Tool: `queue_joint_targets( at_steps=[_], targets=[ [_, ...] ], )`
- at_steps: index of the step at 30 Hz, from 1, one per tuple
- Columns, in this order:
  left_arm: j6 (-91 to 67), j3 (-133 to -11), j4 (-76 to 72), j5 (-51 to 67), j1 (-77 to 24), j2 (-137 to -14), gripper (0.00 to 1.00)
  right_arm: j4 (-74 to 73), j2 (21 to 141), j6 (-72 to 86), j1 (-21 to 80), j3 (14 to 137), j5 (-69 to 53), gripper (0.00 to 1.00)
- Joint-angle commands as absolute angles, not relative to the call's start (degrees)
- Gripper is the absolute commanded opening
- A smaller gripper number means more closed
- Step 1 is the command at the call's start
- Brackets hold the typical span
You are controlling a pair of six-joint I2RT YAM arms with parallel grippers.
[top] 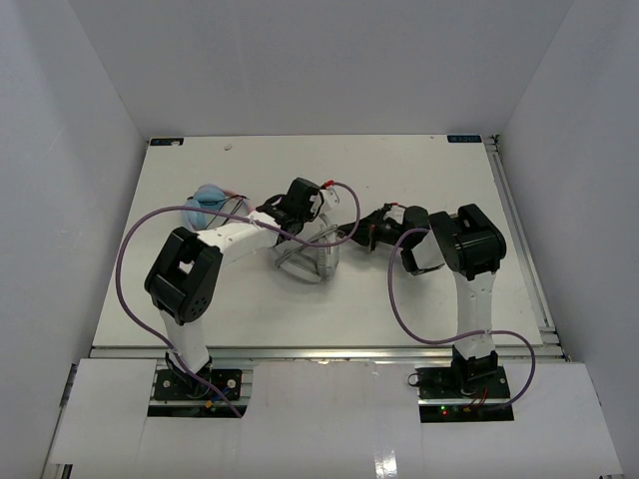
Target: Wrap the headphones
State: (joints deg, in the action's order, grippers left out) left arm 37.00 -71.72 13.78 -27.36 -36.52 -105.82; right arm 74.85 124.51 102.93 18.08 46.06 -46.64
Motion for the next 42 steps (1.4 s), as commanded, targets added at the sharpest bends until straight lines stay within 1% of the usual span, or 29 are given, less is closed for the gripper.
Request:
queue_joint_targets(
  at_steps=[1,13,18,23,26,35,37,39,42],
  targets=[
    [38.75,-67.78,20.36,-22.99,-36.47,-109.35,0.03,108.19,126.02,103.8,16.93,48.78,-44.65,0.1],
    [38.37,-69.78,21.09,-28.18,-36.56,-112.25,0.21,108.19,127.15,105.55,15.12,47.6,-43.77,0.11],
    [36.2,-71.56,22.62,-26.11,-36.49,-111.84,0.26,108.19,126.9,105.03,15.12,45.96,-43.67,0.11],
    [35.91,-71.83,22.98,-26.53,-36.47,-113.27,0.27,108.19,126.77,104.4,15.12,44.11,-43.25,0.11],
    [35.35,-72.38,23.85,-26.23,-36.47,-114.48,0.32,108.19,127.25,104.24,15.12,43.79,-43.4,0.11],
    [34.1,-73.3,24.37,-23.13,-35.85,-113.89,0.36,108.19,127.5,104.07,15.12,43.37,-42.81,0.1],
    [34.01,-73.21,23.73,-22.99,-35.73,-113.52,0.41,108.19,128.02,104.33,15.12,43.66,-42.82,0.1],
    [33.72,-72.93,23.11,-22.35,-35.58,-112.85,0.48,108.19,128.42,104.86,15.12,43.59,-42.6,0.1],
    [33.38,-72.65,22.13,-21.67,-35.42,-111.85,0.64,108.21,128.69,104.87,15.12,43.28,-42.31,0.1]
  ],
)
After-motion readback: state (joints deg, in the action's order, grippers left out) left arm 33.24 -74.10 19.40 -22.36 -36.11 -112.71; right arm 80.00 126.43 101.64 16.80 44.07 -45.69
